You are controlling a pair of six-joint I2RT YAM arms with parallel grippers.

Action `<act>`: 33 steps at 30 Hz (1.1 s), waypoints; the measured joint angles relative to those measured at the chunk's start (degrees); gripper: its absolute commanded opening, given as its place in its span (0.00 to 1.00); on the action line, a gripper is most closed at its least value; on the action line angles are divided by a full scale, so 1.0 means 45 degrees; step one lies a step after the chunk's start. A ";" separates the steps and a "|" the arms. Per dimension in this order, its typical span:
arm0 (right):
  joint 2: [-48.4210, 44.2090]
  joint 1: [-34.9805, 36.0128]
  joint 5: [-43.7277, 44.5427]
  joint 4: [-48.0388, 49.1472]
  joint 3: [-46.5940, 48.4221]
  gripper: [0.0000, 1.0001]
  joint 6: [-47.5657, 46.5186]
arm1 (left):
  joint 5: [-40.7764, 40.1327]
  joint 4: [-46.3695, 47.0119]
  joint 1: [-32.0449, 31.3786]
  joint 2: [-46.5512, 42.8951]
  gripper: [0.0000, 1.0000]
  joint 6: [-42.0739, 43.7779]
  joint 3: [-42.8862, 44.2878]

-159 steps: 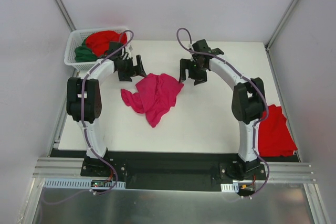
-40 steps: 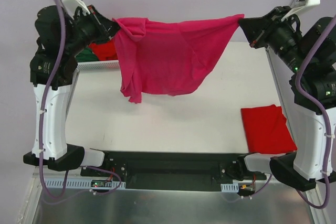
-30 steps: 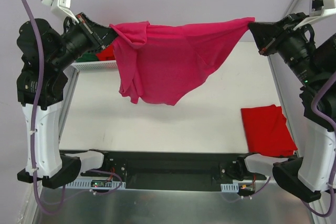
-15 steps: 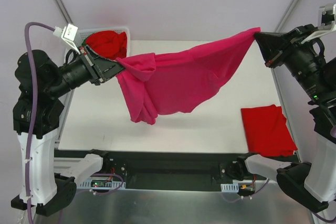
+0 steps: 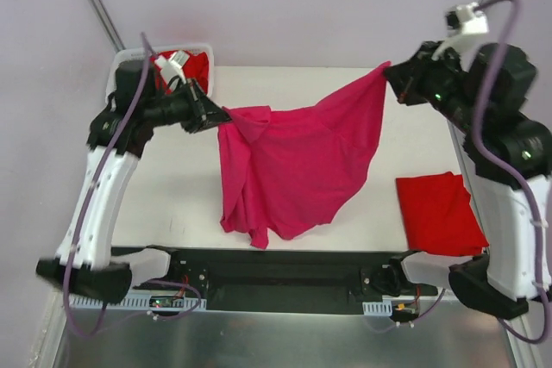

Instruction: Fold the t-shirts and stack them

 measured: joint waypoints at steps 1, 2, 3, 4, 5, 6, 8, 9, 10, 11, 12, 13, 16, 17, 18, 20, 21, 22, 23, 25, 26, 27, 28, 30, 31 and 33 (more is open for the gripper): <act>0.0350 -0.0044 -0.0005 -0.0034 -0.0117 0.01 0.0049 | -0.0058 0.0024 0.0024 0.0709 0.00 0.0170 0.0223; 0.0826 -0.0117 -0.0034 -0.0053 -0.0214 0.01 0.0083 | -0.0063 0.0019 0.0068 0.1851 0.00 0.0393 0.0855; 0.1345 -0.0214 -0.0092 -0.0039 -0.0228 0.01 0.0087 | -0.0092 0.0189 0.0092 0.2968 0.00 0.0529 0.1525; 0.1943 -0.0325 -0.0126 -0.0019 -0.0194 0.01 0.0087 | -0.0102 0.0262 0.0146 0.4449 0.00 0.0670 0.2637; 0.2589 -0.0447 -0.0199 -0.0078 -0.0068 0.01 0.0092 | -0.0102 0.0384 0.0155 0.5542 0.00 0.0787 0.3551; 0.3347 -0.0578 -0.0257 -0.0282 0.0379 0.01 0.0092 | -0.0097 0.0471 0.0160 0.6766 0.00 0.0787 0.4770; 0.4901 -0.0831 -0.0355 -0.0393 0.1690 0.01 0.0126 | -0.0005 0.0408 0.0165 0.9165 0.00 0.0709 0.7825; 0.5372 -0.0899 -0.0413 -0.0350 0.2161 0.01 0.0155 | 0.0053 0.0520 0.0165 1.0122 0.00 0.0529 0.9326; 0.5775 -0.0996 -0.0476 -0.0364 0.2676 0.01 0.0194 | 0.0165 0.0568 0.0165 1.1006 0.00 0.0277 1.0880; 0.5965 -0.1083 -0.0534 -0.0262 0.3007 0.01 0.0228 | 0.0301 0.0680 0.0185 1.1545 0.00 0.0058 1.1963; 0.5979 -0.1141 -0.0559 -0.0262 0.3196 0.01 0.0233 | 0.0423 0.0874 0.0185 1.1900 0.00 -0.0175 1.2871; 0.5858 -0.1195 -0.0568 -0.0248 0.3376 0.01 0.0228 | 0.0588 0.1054 0.0180 1.1910 0.00 -0.0325 1.3143; 0.4964 -0.1239 -0.0549 -0.0092 0.3424 0.01 0.0170 | 0.0665 0.1302 0.0029 1.0399 0.00 -0.0369 1.1856; 0.4527 -0.1234 -0.0549 -0.0078 0.3347 0.01 0.0151 | 0.0636 0.1355 -0.0073 0.9554 0.00 -0.0291 1.0836; 0.4012 -0.1234 -0.0559 -0.0049 0.3215 0.01 0.0121 | 0.0651 0.1263 -0.0214 0.8544 0.00 -0.0228 0.9734; 0.2958 -0.1224 -0.0573 0.0019 0.2783 0.05 0.0073 | 0.0704 0.1341 -0.0384 0.6951 0.14 -0.0175 0.8155; 0.2390 -0.1175 -0.0612 0.0083 0.2424 0.33 0.0044 | 0.0811 0.1355 -0.0471 0.6042 0.77 -0.0146 0.7295; 0.1778 -0.1137 -0.0699 0.0073 0.2025 0.63 0.0000 | 0.0947 0.1496 -0.0534 0.5183 0.99 -0.0131 0.6441; 0.1190 -0.1054 -0.0801 0.0102 0.1486 0.96 -0.0053 | 0.1073 0.1593 -0.0568 0.4143 0.99 -0.0073 0.5333; 0.0107 -0.0806 -0.0923 -0.0063 0.0355 0.96 -0.0141 | 0.1331 0.1778 -0.0597 0.2424 0.99 -0.0219 0.3449; -0.0321 -0.0709 -0.0942 -0.0141 -0.0189 0.96 -0.0223 | 0.1379 0.1889 -0.0593 0.1666 0.99 -0.0238 0.2555; -0.0816 -0.0583 -0.0884 -0.0311 -0.0811 0.96 -0.0238 | 0.1491 0.1763 -0.0588 0.0816 0.99 -0.0340 0.1511; -0.1209 -0.0549 -0.0738 -0.0510 -0.1311 0.96 -0.0238 | 0.1564 0.1700 -0.0529 0.0097 0.99 -0.0408 0.0651; -0.1671 -0.0539 -0.0262 -0.0704 -0.1919 0.96 -0.0306 | 0.1603 0.1258 -0.0398 -0.0724 0.99 -0.0442 -0.0262; -0.1710 -0.0539 -0.0073 -0.0733 -0.1972 0.96 -0.0355 | 0.1617 0.1137 -0.0253 -0.0729 0.99 -0.0418 -0.0262; -0.1355 -0.0539 0.0238 -0.0738 -0.1656 0.96 -0.0457 | 0.1627 0.1088 0.0010 -0.0287 0.99 -0.0291 0.0345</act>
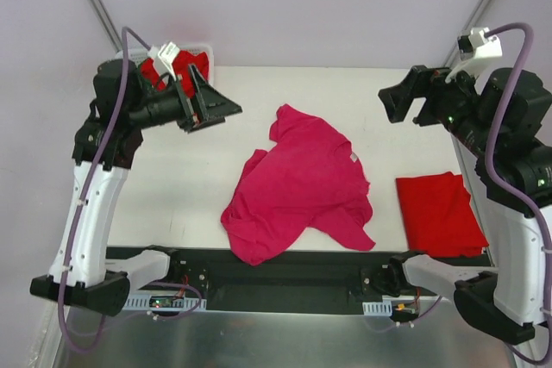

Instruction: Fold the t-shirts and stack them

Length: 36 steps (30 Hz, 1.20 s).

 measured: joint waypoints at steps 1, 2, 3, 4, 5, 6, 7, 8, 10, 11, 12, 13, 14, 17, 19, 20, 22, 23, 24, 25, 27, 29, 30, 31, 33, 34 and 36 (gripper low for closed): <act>0.0248 0.0000 0.0049 0.0039 0.0248 0.96 -0.0010 | 0.0024 -0.0049 0.0078 0.0466 0.99 0.0053 0.0646; 0.0607 0.0000 0.0049 0.0243 0.0505 0.96 -0.0010 | 0.0005 0.0015 0.0087 0.0986 0.99 0.0121 0.1404; 0.0889 0.0000 -0.0005 0.0491 0.0563 0.96 0.0000 | -0.0034 0.0160 0.0151 0.1768 0.99 0.0214 0.2356; 0.1156 0.0000 -0.0053 0.0738 0.0476 0.96 0.0005 | -0.0078 0.0335 0.0155 0.2458 0.99 0.0321 0.3109; 0.1341 0.0000 -0.0165 0.0962 0.0272 0.96 0.0019 | -0.0097 0.0510 0.0155 0.3060 0.99 0.0374 0.3696; 0.1481 0.0000 -0.0262 0.1224 -0.0087 0.96 0.0053 | -0.0097 0.0593 0.0155 0.3517 0.99 0.0393 0.4041; 0.1520 0.0000 -0.0418 0.1749 -0.0831 0.96 0.0112 | -0.0078 0.0636 0.0155 0.3973 0.99 0.0389 0.4367; 0.1569 0.0000 -0.0583 0.2006 -0.1603 0.96 0.0209 | -0.0058 0.0767 0.0155 0.4517 0.99 0.0350 0.4575; 0.1753 0.0000 -0.0835 0.2268 -0.2982 0.96 0.0359 | 0.0092 0.0962 0.0155 0.5226 0.99 0.0112 0.4357; 0.1933 0.0000 -0.0962 0.2249 -0.3555 0.96 0.0452 | 0.0199 0.1069 0.0146 0.5537 0.99 -0.0078 0.3954; 0.2137 0.0000 -0.1088 0.2244 -0.3997 0.96 0.0520 | 0.0282 0.1258 0.0131 0.5717 0.99 -0.0209 0.3366; 0.2361 0.0000 -0.1229 0.2273 -0.4415 0.96 0.0593 | 0.0267 0.1341 0.0112 0.5843 0.99 -0.0291 0.2497; 0.2516 0.0000 -0.1345 0.2263 -0.4765 0.96 0.0651 | 0.0233 0.1345 0.0039 0.5926 0.99 -0.0316 0.1477; 0.2846 0.0000 -0.1758 0.2191 -0.5527 0.96 0.0787 | -0.0092 0.1219 -0.0316 0.5965 0.99 -0.0262 -0.1486; 0.3084 -0.0019 -0.2089 0.2123 -0.5595 0.96 0.0840 | -0.0097 0.1214 -0.0525 0.5926 0.99 -0.0238 -0.3230; 0.3245 -0.0044 -0.2380 0.2132 -0.5595 0.96 0.0874 | -0.0073 0.1365 -0.0602 0.5872 0.99 -0.0223 -0.3910; 0.3677 -0.0063 -0.2934 0.2123 -0.5600 0.96 0.0913 | -0.0097 0.1511 -0.0699 0.5561 0.99 -0.0146 -0.5391; 0.3900 -0.0058 -0.3172 0.2108 -0.5600 0.96 0.0923 | -0.0107 0.1622 -0.0699 0.5265 0.99 -0.0097 -0.6164; 0.4114 -0.0044 -0.3361 0.2103 -0.5615 0.96 0.0933 | -0.0117 0.1729 -0.0699 0.4896 0.99 -0.0034 -0.6853; 0.4255 -0.0015 -0.3507 0.2113 -0.5654 0.96 0.0942 | -0.0112 0.1753 -0.0699 0.4522 0.99 0.0010 -0.7388; 0.4386 0.0068 -0.3779 0.2035 -0.5761 0.96 0.0971 | -0.0112 0.1826 -0.0699 0.4022 0.99 0.0083 -0.7883; 0.4396 0.0170 -0.4109 0.1987 -0.5751 0.96 0.0976 | -0.0112 0.2064 -0.0699 0.3745 0.99 0.0359 -0.7956; 0.4391 0.0248 -0.4274 0.1977 -0.5741 0.96 0.0976 | -0.0121 0.2215 -0.0699 0.3735 0.99 0.0486 -0.7927; 0.4391 0.0321 -0.4405 0.1977 -0.5741 0.96 0.0976 | -0.0146 0.2356 -0.0685 0.3755 0.99 0.0685 -0.7873; 0.4391 0.0525 -0.4668 0.1938 -0.5741 0.96 0.0981 | -0.0219 0.2472 -0.0597 0.4012 0.99 0.1069 -0.7664; 0.4381 0.0607 -0.4770 0.1938 -0.5741 0.96 0.0976 | -0.0257 0.2540 -0.0491 0.4333 0.99 0.1287 -0.7456; 0.4357 0.0777 -0.4969 0.1919 -0.5741 0.96 0.0976 | -0.0389 0.2652 -0.0335 0.5144 0.99 0.1540 -0.7009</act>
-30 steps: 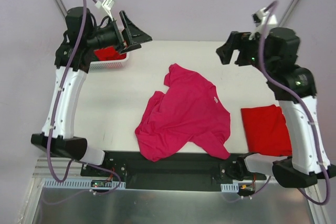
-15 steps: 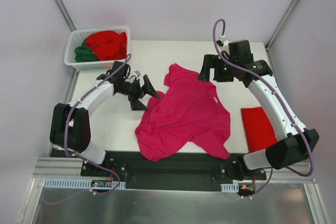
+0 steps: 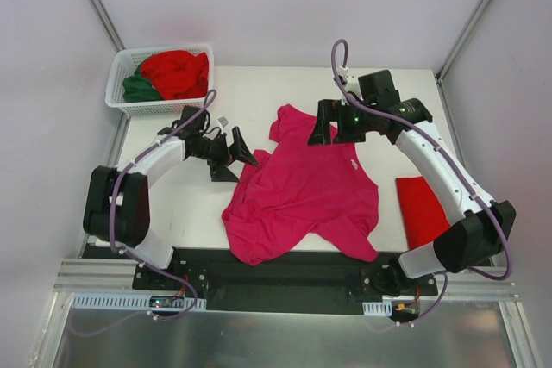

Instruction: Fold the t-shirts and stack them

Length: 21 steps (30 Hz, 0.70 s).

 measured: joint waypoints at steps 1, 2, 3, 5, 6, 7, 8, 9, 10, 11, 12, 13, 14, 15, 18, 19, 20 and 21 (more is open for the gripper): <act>-0.0015 0.0058 -0.0083 -0.0015 0.0000 0.96 0.0000 | -0.0068 0.0102 0.0073 0.0500 0.99 0.0146 0.0257; -0.0058 0.0107 -0.0189 -0.0024 0.0000 0.96 0.0000 | -0.0165 0.0131 0.0097 0.1010 0.99 0.0253 0.0534; -0.0126 0.0141 -0.0267 -0.0044 0.0000 0.96 0.0005 | -0.0238 0.0112 0.0141 0.1457 0.99 0.0379 0.0835; -0.0350 0.0155 -0.0364 -0.0058 0.0000 0.96 0.0000 | -0.0364 0.0063 0.0155 0.2453 0.99 0.0588 0.1647; -0.0461 0.0155 -0.0393 -0.0063 0.0000 0.96 0.0000 | -0.0364 0.0039 0.0151 0.2851 0.97 0.0631 0.2055; -0.0597 0.0155 -0.0423 -0.0063 0.0000 0.96 0.0000 | -0.0359 0.0068 0.0151 0.3332 0.95 0.0670 0.2589; -0.0792 0.0155 -0.0442 -0.0092 0.0000 0.96 0.0000 | -0.0355 0.0117 0.0151 0.3793 0.92 0.0699 0.3094; -0.0918 0.0155 -0.0461 -0.0112 0.0000 0.96 0.0000 | -0.0350 0.0146 0.0146 0.4177 0.91 0.0733 0.3531; -0.1093 0.0155 -0.0471 -0.0131 0.0000 0.96 -0.0005 | -0.0345 0.0219 0.0146 0.4551 0.91 0.0777 0.3939; -0.1209 0.0155 -0.0471 -0.0146 0.0000 0.96 -0.0005 | -0.0350 0.0267 0.0146 0.4828 0.91 0.0831 0.4211; -0.1331 0.0155 -0.0471 -0.0165 0.0000 0.96 -0.0005 | -0.0345 0.0262 0.0155 0.5144 0.91 0.0884 0.4537; -0.1447 0.0155 -0.0476 -0.0185 0.0000 0.96 -0.0005 | -0.0350 0.0267 0.0155 0.5464 0.90 0.0937 0.4828; -0.1559 0.0155 -0.0491 -0.0233 0.0000 0.96 -0.0005 | -0.0350 0.0272 0.0175 0.5727 0.89 0.0991 0.5032; -0.1642 0.0155 -0.0505 -0.0267 0.0000 0.96 -0.0005 | -0.0350 0.0272 0.0262 0.5955 0.89 0.1059 0.5183; -0.1885 0.0151 -0.0515 -0.0389 -0.0005 0.96 -0.0010 | -0.0359 0.0160 0.0437 0.6475 0.84 0.1336 0.5459; -0.1948 0.0151 -0.0515 -0.0423 -0.0005 0.96 -0.0010 | -0.0359 0.0058 0.0505 0.6659 0.84 0.1467 0.5615; -0.1991 0.0151 -0.0515 -0.0452 -0.0010 0.96 -0.0010 | -0.0350 -0.0049 0.0573 0.6853 0.84 0.1579 0.5809; -0.2045 0.0151 -0.0515 -0.0457 -0.0029 0.96 -0.0010 | -0.0355 -0.0107 0.0602 0.7023 0.84 0.1715 0.5984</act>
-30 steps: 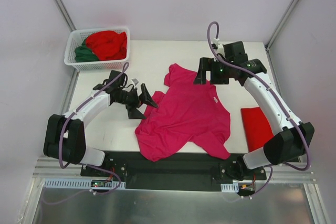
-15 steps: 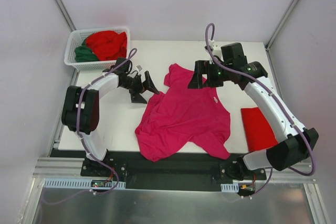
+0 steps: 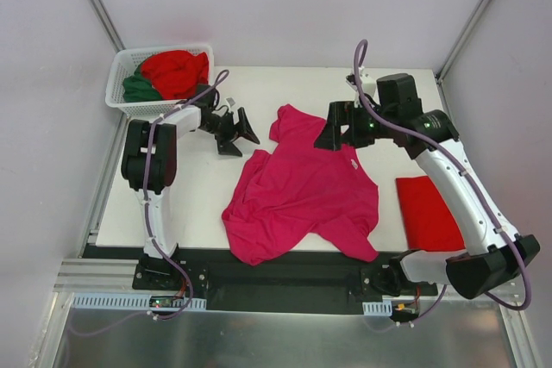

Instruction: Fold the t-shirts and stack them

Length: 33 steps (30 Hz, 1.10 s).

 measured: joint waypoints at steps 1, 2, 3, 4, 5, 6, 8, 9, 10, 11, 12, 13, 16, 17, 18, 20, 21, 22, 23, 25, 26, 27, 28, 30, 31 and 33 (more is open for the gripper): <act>-0.0058 0.0000 0.0000 0.0005 -0.0053 0.96 -0.0005 | -0.0005 -0.0039 0.0053 0.0121 0.83 0.0141 0.0107; -0.0117 0.0000 0.0000 -0.0019 -0.0126 0.96 0.0000 | -0.0034 -0.0068 0.0087 0.0170 0.83 0.0233 0.0112; -0.0165 0.0000 0.0000 -0.0053 -0.0199 0.96 0.0000 | -0.0044 -0.0189 0.0117 0.0185 0.83 0.0359 0.0112; -0.0194 0.0000 -0.0005 -0.0083 -0.0257 0.96 0.0000 | -0.0063 -0.0291 0.0121 0.0185 0.82 0.0457 0.0112; -0.0248 0.0000 0.0000 -0.0087 -0.0345 0.96 0.0000 | -0.0068 -0.0350 0.0121 0.0185 0.82 0.0534 0.0112; -0.0272 0.0000 0.0000 -0.0112 -0.0403 0.96 0.0000 | -0.0083 -0.0413 0.0102 0.0185 0.82 0.0641 0.0107; -0.0311 0.0000 0.0005 -0.0180 -0.0515 0.96 -0.0005 | -0.0180 -0.0457 0.0029 0.0185 0.83 0.0845 0.0005; -0.0321 0.0000 0.0005 -0.0214 -0.0583 0.96 -0.0005 | -0.0180 -0.0515 -0.0019 0.0175 0.83 0.0889 -0.0092; -0.0321 0.0000 0.0000 -0.0228 -0.0612 0.96 -0.0005 | -0.0185 -0.0539 -0.0151 0.0126 0.83 0.0933 -0.0141; -0.0321 0.0000 0.0005 -0.0262 -0.0627 0.96 -0.0005 | -0.0243 -0.0529 -0.0257 0.0049 0.84 0.0991 -0.0228; -0.0321 0.0000 0.0005 -0.0253 -0.0651 0.96 -0.0005 | -0.0301 -0.0539 -0.0418 -0.0053 0.83 0.1069 -0.0345; -0.0325 0.0000 0.0000 -0.0257 -0.0675 0.96 -0.0005 | -0.0330 -0.0559 -0.0602 -0.0131 0.83 0.1117 -0.0471; -0.0325 0.0000 0.0000 -0.0257 -0.0695 0.96 -0.0005 | -0.0311 -0.0656 -0.0996 -0.0209 0.70 0.1141 -0.0646; -0.0325 0.0000 0.0000 -0.0257 -0.0695 0.96 -0.0005 | -0.0321 -0.0675 -0.1088 -0.0209 0.58 0.1180 -0.0685; -0.0325 0.0000 0.0000 -0.0257 -0.0695 0.96 -0.0005 | -0.0325 -0.0724 -0.1156 -0.0209 0.14 0.1190 -0.0719; -0.0321 0.0000 0.0000 -0.0257 -0.0695 0.96 -0.0005 | -0.0369 -0.0811 -0.1229 -0.0209 0.00 0.1209 -0.0821; -0.0321 0.0000 0.0000 -0.0257 -0.0695 0.96 -0.0005 | -0.0413 -0.0865 -0.1224 -0.0204 0.00 0.1360 -0.0884; -0.0321 0.0000 -0.0005 -0.0257 -0.0695 0.96 -0.0005 | -0.0495 -0.0928 -0.1205 -0.0204 0.00 0.1452 -0.0913; -0.0325 0.0000 -0.0010 -0.0257 -0.0699 0.96 -0.0005 | -0.0607 -0.0971 -0.1200 -0.0204 0.00 0.1501 -0.0908; -0.0325 0.0000 -0.0015 -0.0253 -0.0738 0.96 -0.0005 | -0.0811 -0.0986 -0.1132 -0.0238 0.00 0.1554 -0.0908; -0.0325 0.0000 -0.0024 -0.0253 -0.0763 0.96 -0.0005 | -0.0996 -0.1039 -0.1117 -0.0291 0.00 0.1579 -0.0908; -0.0325 0.0000 -0.0039 -0.0257 -0.0782 0.96 -0.0010 | -0.1234 -0.1127 -0.1117 -0.0393 0.00 0.1598 -0.0908; -0.0325 0.0000 -0.0049 -0.0253 -0.0811 0.96 -0.0010 | -0.1525 -0.1209 -0.1117 -0.0559 0.00 0.1598 -0.0908; -0.0325 0.0000 -0.0053 -0.0257 -0.0835 0.96 -0.0005 | -0.2273 -0.1409 -0.1122 -0.1214 0.00 0.1598 -0.0908; -0.0325 0.0000 -0.0058 -0.0257 -0.0845 0.96 -0.0005 | -0.2841 -0.1515 -0.1122 -0.1768 0.00 0.1613 -0.0908; -0.0340 0.0000 -0.0068 -0.0253 -0.0899 0.96 -0.0010 | -0.3716 -0.1622 -0.1122 -0.3050 0.00 0.1695 -0.0865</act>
